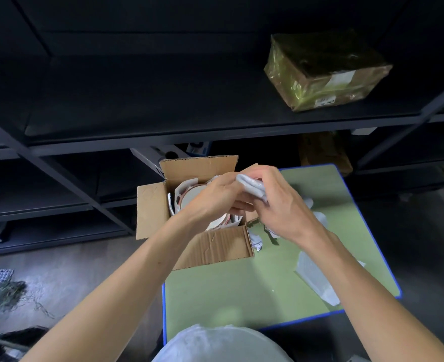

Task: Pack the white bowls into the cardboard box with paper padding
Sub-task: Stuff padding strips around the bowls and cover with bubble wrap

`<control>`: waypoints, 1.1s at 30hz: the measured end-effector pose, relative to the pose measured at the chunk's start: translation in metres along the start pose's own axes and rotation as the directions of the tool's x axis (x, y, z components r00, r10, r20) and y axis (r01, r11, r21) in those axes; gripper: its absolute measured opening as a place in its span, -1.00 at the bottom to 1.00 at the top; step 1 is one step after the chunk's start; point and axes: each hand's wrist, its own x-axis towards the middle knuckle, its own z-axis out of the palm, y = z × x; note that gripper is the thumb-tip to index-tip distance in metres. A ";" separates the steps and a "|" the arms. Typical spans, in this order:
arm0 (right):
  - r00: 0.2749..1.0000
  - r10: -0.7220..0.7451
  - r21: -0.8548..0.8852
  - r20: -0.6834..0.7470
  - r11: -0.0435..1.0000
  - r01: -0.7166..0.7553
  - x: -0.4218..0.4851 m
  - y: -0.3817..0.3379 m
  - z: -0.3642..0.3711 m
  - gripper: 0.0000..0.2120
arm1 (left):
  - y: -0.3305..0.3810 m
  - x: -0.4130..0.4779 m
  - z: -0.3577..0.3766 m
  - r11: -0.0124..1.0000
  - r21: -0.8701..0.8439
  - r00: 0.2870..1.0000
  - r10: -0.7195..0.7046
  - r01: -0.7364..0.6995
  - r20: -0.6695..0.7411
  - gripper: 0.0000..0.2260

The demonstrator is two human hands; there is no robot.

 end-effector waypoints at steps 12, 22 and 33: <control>0.998 0.059 -0.172 -0.021 0.983 -0.062 0.000 -0.001 -0.017 -0.85 | -0.037 0.009 -0.013 0.940 0.336 0.976 0.126 -0.061 -0.175 -0.78; 0.992 0.113 -0.367 0.059 0.927 -0.083 0.000 0.003 -0.005 -0.66 | -0.083 0.022 0.007 0.667 0.745 0.950 0.241 -0.012 -0.200 -0.83; 0.945 -0.168 -0.337 0.282 0.904 0.261 0.007 0.003 0.007 -0.71 | -0.101 0.020 -0.010 0.772 0.636 0.912 0.265 -0.007 -0.312 -0.91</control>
